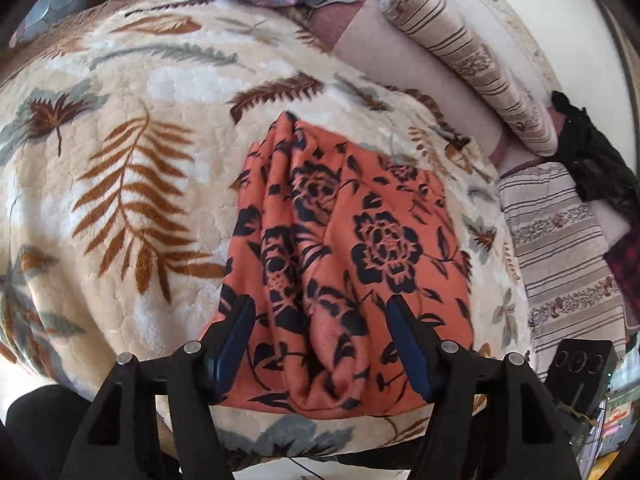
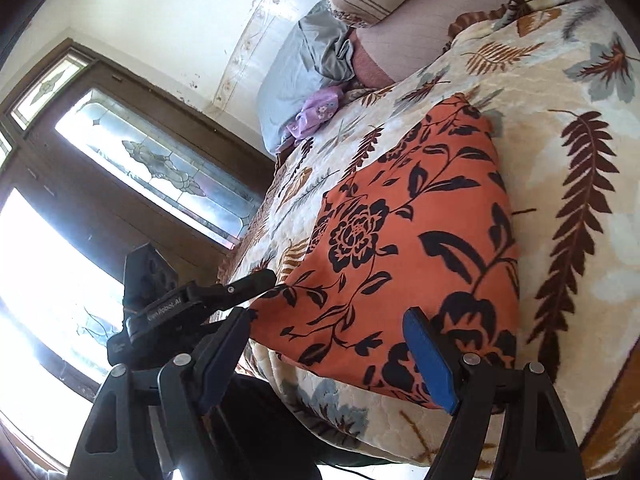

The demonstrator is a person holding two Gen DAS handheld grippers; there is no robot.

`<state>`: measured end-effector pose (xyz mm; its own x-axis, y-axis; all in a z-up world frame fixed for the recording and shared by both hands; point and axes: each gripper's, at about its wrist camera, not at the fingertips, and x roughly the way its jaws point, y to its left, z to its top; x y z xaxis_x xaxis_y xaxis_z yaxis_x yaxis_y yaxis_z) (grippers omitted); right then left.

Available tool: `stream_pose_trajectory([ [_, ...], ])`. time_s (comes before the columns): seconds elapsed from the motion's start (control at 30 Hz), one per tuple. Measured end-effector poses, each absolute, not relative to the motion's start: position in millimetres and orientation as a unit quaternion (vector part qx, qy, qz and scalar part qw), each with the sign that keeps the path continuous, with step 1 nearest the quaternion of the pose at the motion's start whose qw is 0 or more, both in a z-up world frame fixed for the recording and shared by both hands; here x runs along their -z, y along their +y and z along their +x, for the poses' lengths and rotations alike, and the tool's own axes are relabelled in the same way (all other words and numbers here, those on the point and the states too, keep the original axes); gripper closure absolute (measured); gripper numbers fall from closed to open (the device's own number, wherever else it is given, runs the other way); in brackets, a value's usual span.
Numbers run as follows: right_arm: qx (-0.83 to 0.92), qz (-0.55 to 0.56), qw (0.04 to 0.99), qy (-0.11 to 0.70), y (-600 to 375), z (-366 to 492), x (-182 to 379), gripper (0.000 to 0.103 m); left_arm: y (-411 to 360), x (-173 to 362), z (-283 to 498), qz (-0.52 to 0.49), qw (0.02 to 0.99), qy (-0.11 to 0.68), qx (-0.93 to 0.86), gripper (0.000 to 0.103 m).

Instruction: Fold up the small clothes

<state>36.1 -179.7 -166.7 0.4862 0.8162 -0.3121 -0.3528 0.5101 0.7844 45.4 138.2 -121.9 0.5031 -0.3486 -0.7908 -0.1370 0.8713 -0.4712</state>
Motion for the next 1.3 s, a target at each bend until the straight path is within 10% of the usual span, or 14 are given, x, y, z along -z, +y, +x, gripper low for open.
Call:
stream_pose_trajectory([
  [0.07,-0.367,0.335,0.796,0.346,-186,32,167,0.022,137,130,47,-0.242,0.824,0.507,0.074,0.084],
  [0.33,-0.354,0.333,0.806,0.338,-202,32,163,0.022,142,63,19,-0.206,0.875,0.429,0.084,0.087],
  [0.5,-0.338,0.352,0.8,0.349,-207,43,169,0.021,167,152,42,-0.227,0.821,0.52,0.06,0.079],
  [0.97,-0.372,0.366,0.754,0.398,-192,57,201,0.019,165,74,21,-0.22,0.896,0.382,0.053,0.057],
  [1.3,-0.369,0.319,0.778,0.395,-201,61,166,0.018,153,147,39,-0.143,0.875,0.461,-0.016,0.036],
])
